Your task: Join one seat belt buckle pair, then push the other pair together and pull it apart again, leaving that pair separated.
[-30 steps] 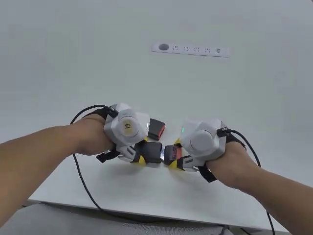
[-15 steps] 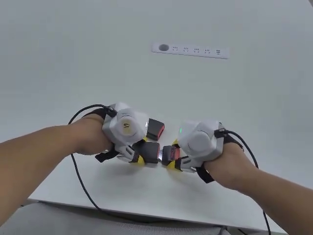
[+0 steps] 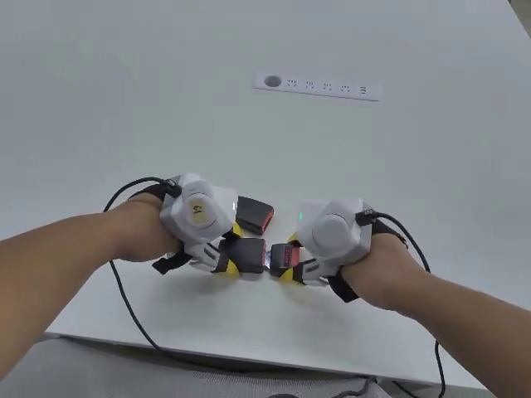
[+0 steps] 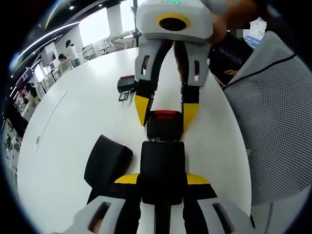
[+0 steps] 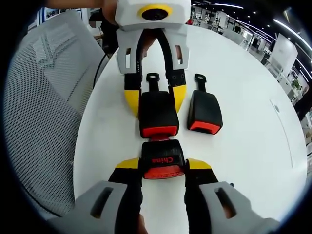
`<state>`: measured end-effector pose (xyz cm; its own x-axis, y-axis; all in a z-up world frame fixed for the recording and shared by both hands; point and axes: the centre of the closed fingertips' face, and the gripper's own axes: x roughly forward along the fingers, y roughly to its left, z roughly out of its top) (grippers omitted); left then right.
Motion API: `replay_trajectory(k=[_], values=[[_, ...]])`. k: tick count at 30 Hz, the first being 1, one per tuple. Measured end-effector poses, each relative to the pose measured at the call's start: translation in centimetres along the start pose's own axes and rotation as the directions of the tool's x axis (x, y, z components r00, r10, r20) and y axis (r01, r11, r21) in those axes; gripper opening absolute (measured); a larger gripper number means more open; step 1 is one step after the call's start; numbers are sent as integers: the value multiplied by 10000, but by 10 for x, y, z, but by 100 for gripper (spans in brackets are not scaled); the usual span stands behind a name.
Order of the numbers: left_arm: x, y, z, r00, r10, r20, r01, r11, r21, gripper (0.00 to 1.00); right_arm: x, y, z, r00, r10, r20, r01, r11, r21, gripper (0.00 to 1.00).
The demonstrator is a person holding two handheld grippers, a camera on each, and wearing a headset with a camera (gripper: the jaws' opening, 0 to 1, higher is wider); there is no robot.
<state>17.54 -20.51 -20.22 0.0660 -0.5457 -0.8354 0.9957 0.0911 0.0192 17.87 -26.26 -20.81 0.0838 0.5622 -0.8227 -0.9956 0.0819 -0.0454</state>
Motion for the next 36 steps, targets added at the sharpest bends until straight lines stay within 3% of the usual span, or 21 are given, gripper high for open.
replay_trajectory(k=[6,36], values=[[1,0,-1,9999,-20,-109,24,9995,328,32,0,0,-1,9998,100,149,-103,9997,220,31],[0,-4,2,9996,-38,-263,42,9999,137,33,1,2,-1,9999,-94,47,93,9998,191,33]])
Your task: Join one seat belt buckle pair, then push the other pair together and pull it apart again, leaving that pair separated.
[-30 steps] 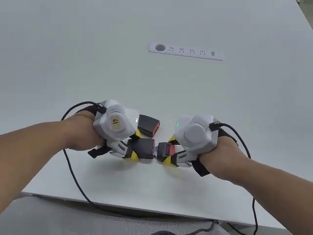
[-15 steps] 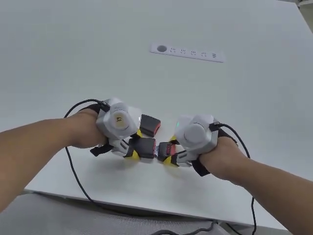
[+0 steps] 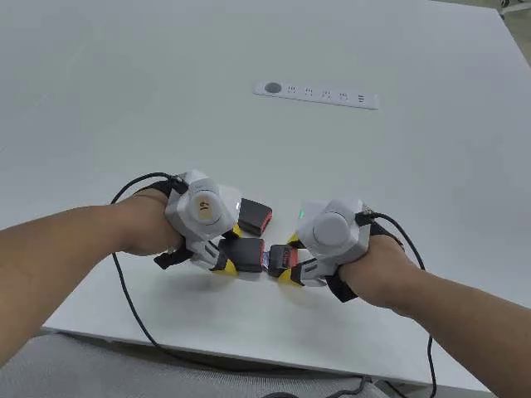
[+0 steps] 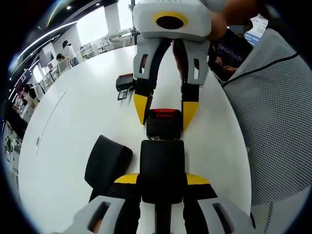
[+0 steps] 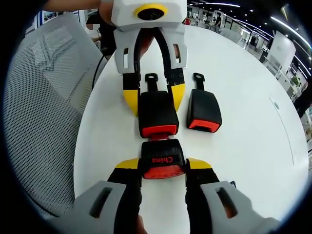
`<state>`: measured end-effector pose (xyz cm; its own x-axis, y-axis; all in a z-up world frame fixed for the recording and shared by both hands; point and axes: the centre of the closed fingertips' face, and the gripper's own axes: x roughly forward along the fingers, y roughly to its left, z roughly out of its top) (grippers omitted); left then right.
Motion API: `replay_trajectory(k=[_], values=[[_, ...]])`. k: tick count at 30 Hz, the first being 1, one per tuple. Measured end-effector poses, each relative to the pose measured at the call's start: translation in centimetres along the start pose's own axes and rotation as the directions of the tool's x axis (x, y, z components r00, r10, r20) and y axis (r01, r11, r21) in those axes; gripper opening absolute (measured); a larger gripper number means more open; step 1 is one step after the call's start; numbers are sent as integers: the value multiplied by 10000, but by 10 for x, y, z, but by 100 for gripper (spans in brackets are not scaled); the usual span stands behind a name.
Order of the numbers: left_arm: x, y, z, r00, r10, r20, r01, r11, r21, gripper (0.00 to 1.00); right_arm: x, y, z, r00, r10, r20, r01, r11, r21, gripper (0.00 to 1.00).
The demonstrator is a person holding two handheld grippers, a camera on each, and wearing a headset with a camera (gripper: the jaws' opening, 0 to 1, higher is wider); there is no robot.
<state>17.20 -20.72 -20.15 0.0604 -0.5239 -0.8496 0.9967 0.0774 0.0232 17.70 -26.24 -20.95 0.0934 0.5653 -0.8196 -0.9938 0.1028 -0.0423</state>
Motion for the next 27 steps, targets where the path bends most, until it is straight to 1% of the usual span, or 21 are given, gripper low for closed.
replay_trajectory(k=[4,9,12,15,18,21,23,24,25,27], values=[[-1,0,1,10000,28,-38,-28,10000,11,33,0,0,0,10000,-49,-18,49,10000,10,33],[1,1,-1,9998,6,-177,-8,10000,-94,33,-1,1,1,9999,-154,10,154,9999,6,33],[1,2,-2,9995,17,-301,-19,10000,-76,34,-1,1,1,9998,-211,26,211,9998,4,33],[2,4,-4,9994,64,-343,-65,10000,-47,34,0,0,0,9998,-180,6,180,9998,17,33],[3,4,-5,9982,170,-571,-173,9998,-45,34,-1,0,-1,9998,-170,-51,169,9999,-18,33],[3,2,-4,9980,192,-605,-203,9996,-176,34,-2,0,-1,9997,-234,-96,233,9997,-26,34],[3,4,-5,9977,261,-631,-287,9988,-408,35,-3,2,1,9991,-377,-205,375,9993,-79,34],[2,4,-6,9974,305,-660,-330,9988,-363,36,-6,4,2,9990,-396,-218,393,9991,-137,34],[1,2,-8,9963,324,-792,-337,9993,-154,38,-7,5,2,9988,-434,-207,431,9989,-169,34],[-1,0,-9,9963,274,-816,-280,9996,-55,41,-11,4,2,9985,-526,-124,525,9986,-56,34]])
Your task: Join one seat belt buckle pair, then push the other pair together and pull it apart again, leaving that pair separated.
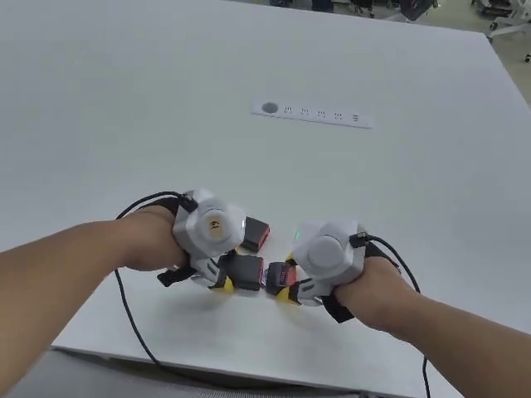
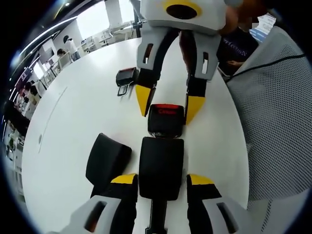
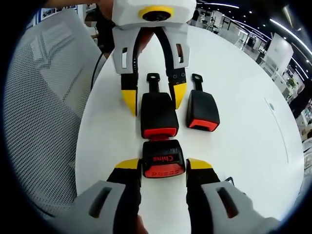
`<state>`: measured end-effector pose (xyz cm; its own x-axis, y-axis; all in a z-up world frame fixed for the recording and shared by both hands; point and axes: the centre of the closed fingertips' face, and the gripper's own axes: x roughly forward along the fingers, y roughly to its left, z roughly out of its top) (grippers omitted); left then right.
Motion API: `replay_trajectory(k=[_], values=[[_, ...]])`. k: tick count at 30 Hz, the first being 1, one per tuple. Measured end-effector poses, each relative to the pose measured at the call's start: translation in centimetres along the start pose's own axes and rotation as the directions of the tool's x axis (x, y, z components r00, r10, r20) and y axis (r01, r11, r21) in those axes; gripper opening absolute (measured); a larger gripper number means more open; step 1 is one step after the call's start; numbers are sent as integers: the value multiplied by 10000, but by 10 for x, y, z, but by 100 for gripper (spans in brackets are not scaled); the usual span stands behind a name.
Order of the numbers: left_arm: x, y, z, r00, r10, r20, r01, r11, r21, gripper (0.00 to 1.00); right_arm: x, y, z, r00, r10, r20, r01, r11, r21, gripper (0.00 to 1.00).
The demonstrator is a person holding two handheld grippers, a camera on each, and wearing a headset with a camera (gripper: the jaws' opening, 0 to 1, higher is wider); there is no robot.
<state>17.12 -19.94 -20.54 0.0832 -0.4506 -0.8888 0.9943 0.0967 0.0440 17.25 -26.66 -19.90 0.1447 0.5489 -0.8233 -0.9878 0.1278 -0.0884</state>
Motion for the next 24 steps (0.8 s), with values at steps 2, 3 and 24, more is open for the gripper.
replay_trajectory(k=[2,3,24], values=[[-2,-4,3,10000,21,-3,-21,10000,94,42,-5,1,1,10000,13,99,-13,10000,74,35],[-4,-3,3,9999,97,34,-98,9998,164,42,-7,1,1,9999,-14,126,13,10000,78,35],[-29,19,38,9915,372,1248,-328,9988,-372,45,-42,-33,-3,9973,-462,577,445,9985,306,30]])
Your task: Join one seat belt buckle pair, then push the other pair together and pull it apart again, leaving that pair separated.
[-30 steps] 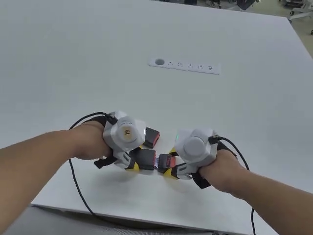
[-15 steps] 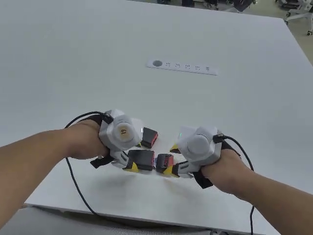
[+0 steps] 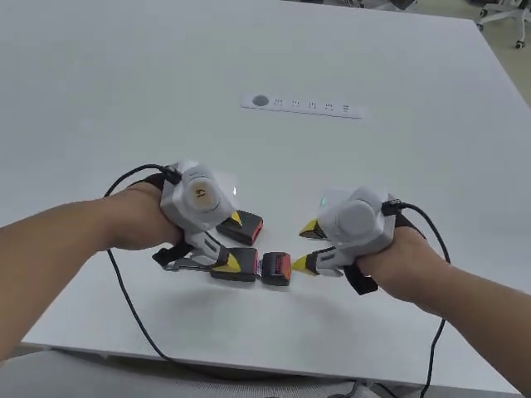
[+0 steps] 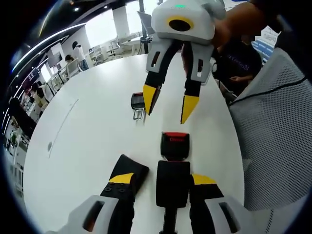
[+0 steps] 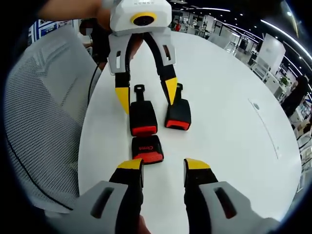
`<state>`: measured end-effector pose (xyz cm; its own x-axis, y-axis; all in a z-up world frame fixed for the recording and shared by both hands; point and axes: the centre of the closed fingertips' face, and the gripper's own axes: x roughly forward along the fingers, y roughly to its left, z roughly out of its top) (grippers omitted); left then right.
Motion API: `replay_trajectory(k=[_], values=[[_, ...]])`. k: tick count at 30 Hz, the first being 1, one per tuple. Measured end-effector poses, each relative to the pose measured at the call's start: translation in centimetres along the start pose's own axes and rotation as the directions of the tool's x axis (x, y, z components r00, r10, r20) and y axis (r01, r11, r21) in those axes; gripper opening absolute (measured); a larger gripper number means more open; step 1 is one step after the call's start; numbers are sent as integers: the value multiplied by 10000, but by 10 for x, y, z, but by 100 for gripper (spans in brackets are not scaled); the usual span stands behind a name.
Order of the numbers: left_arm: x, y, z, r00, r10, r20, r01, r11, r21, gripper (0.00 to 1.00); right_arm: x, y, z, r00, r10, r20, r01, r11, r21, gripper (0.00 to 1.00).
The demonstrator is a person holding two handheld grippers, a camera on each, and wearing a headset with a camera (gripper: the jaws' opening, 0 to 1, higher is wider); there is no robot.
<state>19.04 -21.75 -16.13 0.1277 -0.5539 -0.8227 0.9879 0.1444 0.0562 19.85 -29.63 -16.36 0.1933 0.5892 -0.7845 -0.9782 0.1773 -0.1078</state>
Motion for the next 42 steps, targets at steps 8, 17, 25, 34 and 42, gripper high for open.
replay_trajectory(k=[8,17,25,34,42], values=[[-5,29,-2,9986,508,111,-506,9986,-164,46,-10,-24,-12,9996,-239,-178,237,9997,-93,30],[-3,57,-6,9957,901,-237,-893,9954,335,43,-22,-56,-49,9951,-566,-815,553,9983,-175,30],[5,68,-21,9957,714,-585,-681,9961,569,39,-23,-73,-69,9905,-625,-1224,588,9977,-341,31],[14,63,-24,9953,437,-861,-367,9960,821,35,-11,-75,-75,9853,-378,-1668,218,9951,-967,32],[17,61,-27,9940,319,-1042,-232,9962,844,35,-5,-77,-76,9844,-179,-1752,-8,9944,-1059,31]])
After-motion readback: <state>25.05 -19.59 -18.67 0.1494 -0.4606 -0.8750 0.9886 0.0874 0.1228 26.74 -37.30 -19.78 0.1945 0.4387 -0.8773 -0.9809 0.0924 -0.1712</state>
